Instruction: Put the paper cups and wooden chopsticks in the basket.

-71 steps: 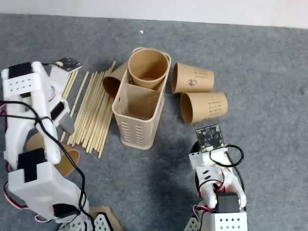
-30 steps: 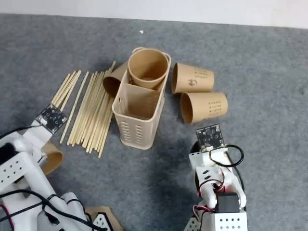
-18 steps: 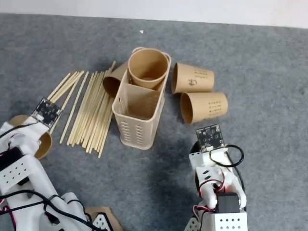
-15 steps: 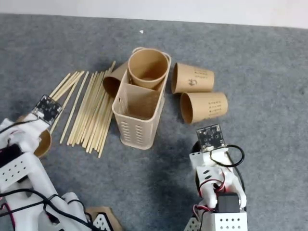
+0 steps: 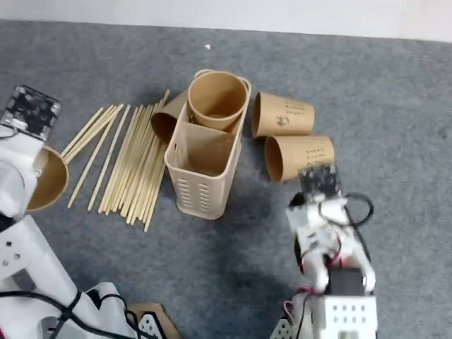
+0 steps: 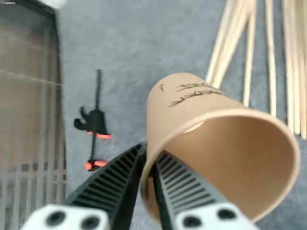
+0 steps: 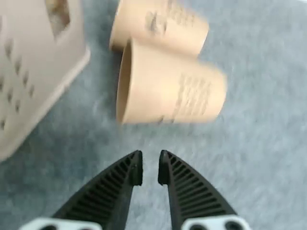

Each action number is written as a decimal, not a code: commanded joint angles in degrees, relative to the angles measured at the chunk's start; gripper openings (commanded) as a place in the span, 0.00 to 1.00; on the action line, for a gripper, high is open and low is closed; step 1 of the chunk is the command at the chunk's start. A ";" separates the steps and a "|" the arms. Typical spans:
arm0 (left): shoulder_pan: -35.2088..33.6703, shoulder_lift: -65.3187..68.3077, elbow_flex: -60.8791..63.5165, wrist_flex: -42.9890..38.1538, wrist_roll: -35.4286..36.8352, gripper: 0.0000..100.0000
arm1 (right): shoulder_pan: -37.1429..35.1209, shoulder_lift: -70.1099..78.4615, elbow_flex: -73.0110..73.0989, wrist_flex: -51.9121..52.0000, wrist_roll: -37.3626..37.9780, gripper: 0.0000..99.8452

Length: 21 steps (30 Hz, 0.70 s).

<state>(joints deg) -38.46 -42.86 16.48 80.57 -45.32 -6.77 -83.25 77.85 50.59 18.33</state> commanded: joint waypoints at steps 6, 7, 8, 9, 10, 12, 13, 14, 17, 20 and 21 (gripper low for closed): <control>2.15 2.42 -6.99 4.48 2.02 0.00 | -4.44 46.81 -31.96 -8.57 3.52 0.08; 2.15 3.38 -7.25 4.40 2.02 0.00 | -4.62 50.07 -33.10 -10.86 3.52 0.09; 2.15 4.44 -7.78 4.57 2.02 0.00 | -4.97 52.97 -33.80 -12.88 3.43 0.10; 2.15 5.32 -8.22 4.66 2.02 0.00 | -5.23 55.69 -34.24 -14.81 3.16 0.12; 2.15 6.20 -8.66 4.66 2.02 0.00 | -5.32 58.15 -34.42 -16.75 1.85 0.15; 2.15 7.43 -9.54 4.57 2.02 0.00 | -5.32 62.64 -34.33 -19.82 0.70 0.20; 2.15 7.78 -9.89 4.57 2.02 0.00 | -5.32 64.75 -34.51 -20.97 1.41 0.22; 2.15 8.13 -10.33 4.57 2.02 0.00 | -5.32 66.86 -34.51 -22.20 2.11 0.24; 2.24 8.40 -11.03 4.48 2.02 0.00 | -5.14 72.84 -34.59 -26.59 3.60 0.25; 2.42 8.57 -11.21 4.66 2.11 0.00 | -3.91 77.41 -34.59 -29.41 4.92 0.25; 2.42 8.66 -11.21 4.57 2.11 0.00 | -3.21 78.37 -34.68 -29.93 4.92 0.25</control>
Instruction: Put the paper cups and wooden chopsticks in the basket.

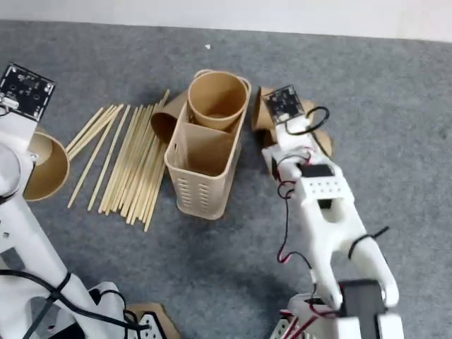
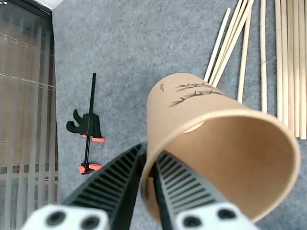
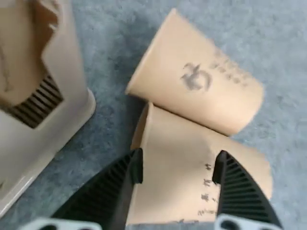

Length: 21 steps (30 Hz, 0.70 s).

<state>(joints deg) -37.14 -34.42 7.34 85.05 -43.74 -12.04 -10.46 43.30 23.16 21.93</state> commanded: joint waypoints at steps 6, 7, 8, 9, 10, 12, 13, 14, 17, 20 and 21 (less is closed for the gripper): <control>0.92 0.22 -2.07 0.18 0.53 0.00 | 8.66 5.93 -0.92 -2.86 2.81 0.25; 1.01 0.22 -2.07 0.26 0.53 0.00 | 9.27 5.93 -1.27 -2.77 4.13 0.25; 1.10 0.22 -2.07 0.26 0.53 0.00 | 9.54 5.93 -1.63 -2.07 5.01 0.25; 1.10 0.31 -1.98 0.26 0.53 0.00 | 9.45 5.93 -1.80 -0.92 5.54 0.25; 1.19 0.31 -1.89 0.26 0.62 0.00 | 9.19 5.76 -1.80 0.22 5.45 0.25; 1.27 0.31 -1.80 0.26 0.62 0.00 | 7.52 4.62 -1.71 1.80 5.45 0.25; 1.27 0.31 -1.80 0.26 0.62 0.00 | 6.64 3.65 -1.19 2.33 5.36 0.25; 1.27 0.31 -1.80 0.26 0.62 0.00 | 5.85 2.51 0.04 2.42 5.36 0.25; 1.19 0.31 -1.89 0.35 0.62 0.00 | 3.91 -2.33 2.77 2.77 2.64 0.25; 1.01 0.31 -1.98 0.35 0.62 0.00 | 3.12 -8.48 5.23 3.30 0.00 0.25; 1.01 0.31 -1.98 0.35 0.62 0.00 | 3.12 -10.42 5.85 4.62 -0.09 0.25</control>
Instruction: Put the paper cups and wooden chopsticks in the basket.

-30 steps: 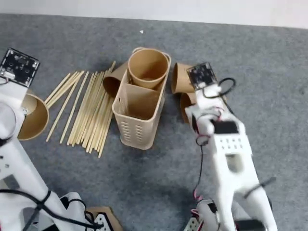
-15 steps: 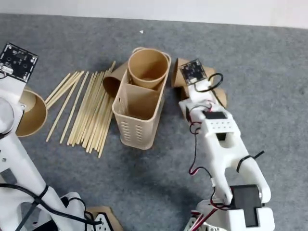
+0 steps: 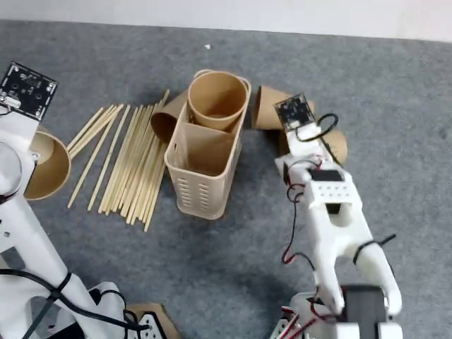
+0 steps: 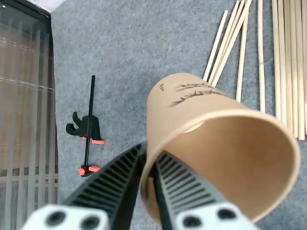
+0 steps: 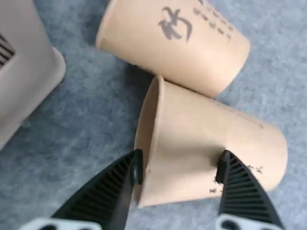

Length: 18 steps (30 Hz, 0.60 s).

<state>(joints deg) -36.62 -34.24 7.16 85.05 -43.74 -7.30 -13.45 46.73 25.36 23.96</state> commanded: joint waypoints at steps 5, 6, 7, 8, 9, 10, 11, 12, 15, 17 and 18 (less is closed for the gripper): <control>0.75 0.13 -1.71 0.00 0.62 0.00 | -1.63 -15.52 3.82 8.75 -1.93 0.25; 0.75 0.13 -1.71 0.00 0.62 0.00 | -1.63 -16.40 4.00 8.75 -1.85 0.25; 0.75 0.13 -1.71 0.26 0.62 0.00 | -1.63 -16.57 4.18 8.75 -1.85 0.25; 0.75 0.13 -1.71 0.26 0.62 0.00 | -1.45 -16.40 4.53 8.57 -1.67 0.25; 0.75 0.04 -1.71 0.35 0.62 0.00 | -1.36 -15.87 4.53 8.57 -0.97 0.25; 0.75 -0.13 -1.63 0.35 0.62 0.00 | -1.36 -14.81 4.53 8.57 0.35 0.25; 0.75 -0.22 -1.54 0.35 0.62 0.00 | -1.27 -13.49 4.53 8.57 1.41 0.25; 0.66 -0.31 -1.54 0.35 0.62 0.00 | -1.01 -11.91 4.35 8.57 2.11 0.25; 0.40 -0.31 -1.54 0.44 0.62 0.00 | 1.45 -5.67 4.18 8.48 2.55 0.25; 0.40 -0.31 -1.45 0.44 0.62 0.00 | 3.03 -1.45 1.01 6.99 2.46 0.25; 0.40 -0.31 -1.45 0.44 0.62 0.00 | 3.82 0.57 -0.75 6.99 2.37 0.25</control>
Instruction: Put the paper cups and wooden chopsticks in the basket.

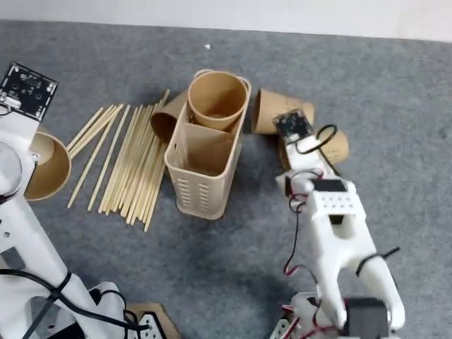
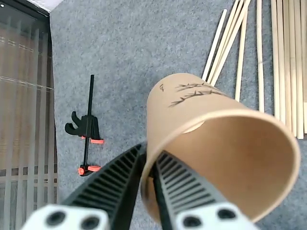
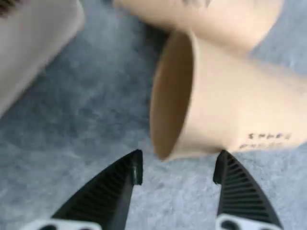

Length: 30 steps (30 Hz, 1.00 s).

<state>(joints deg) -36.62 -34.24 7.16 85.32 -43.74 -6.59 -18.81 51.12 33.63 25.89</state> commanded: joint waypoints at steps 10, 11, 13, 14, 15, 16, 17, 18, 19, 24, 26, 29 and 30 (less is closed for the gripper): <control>0.75 -0.31 -1.45 0.18 0.62 0.00 | 10.15 2.33 -14.90 5.14 -4.66 0.02; 0.75 -0.31 -1.54 0.18 0.70 0.00 | 10.33 0.40 -16.13 7.60 -5.36 0.01; 0.75 -0.31 -1.63 0.18 0.70 0.00 | 10.33 -3.74 -19.56 14.29 -5.63 0.00; 0.75 -0.31 -1.63 0.18 0.70 0.00 | 10.15 -5.67 -21.67 18.15 -5.63 0.01; 0.75 -0.31 -1.63 0.18 0.70 0.00 | 10.07 -7.25 -23.96 21.93 -5.63 0.01; 0.75 -0.31 -1.71 0.18 0.70 0.00 | 9.71 -8.66 -26.59 25.63 -5.71 0.01; 0.75 -0.31 -1.80 0.18 0.70 0.00 | 9.45 -9.89 -29.41 29.14 -5.71 0.01; 0.75 -0.31 -1.80 0.18 0.70 0.00 | 9.01 -10.86 -31.96 32.22 -5.71 0.01; 0.75 -0.31 -1.80 0.18 0.70 0.00 | 8.84 -11.47 -34.42 34.86 -5.71 0.01; 0.75 -0.31 -2.42 0.18 2.64 0.00 | 7.87 -11.65 -45.41 46.02 -9.67 0.01; 0.75 -0.13 -4.62 0.88 4.48 0.00 | 7.25 -11.56 -51.56 50.95 -9.67 0.01; 2.59 0.22 -8.92 4.92 4.66 0.00 | 5.49 -11.56 -58.51 57.27 -10.29 0.01; 3.30 0.13 -9.89 6.42 4.66 0.00 | 4.53 -11.56 -59.65 59.03 -9.14 0.01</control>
<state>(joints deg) -35.82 -33.89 1.45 88.66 -39.87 1.05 -28.66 0.22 85.85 16.31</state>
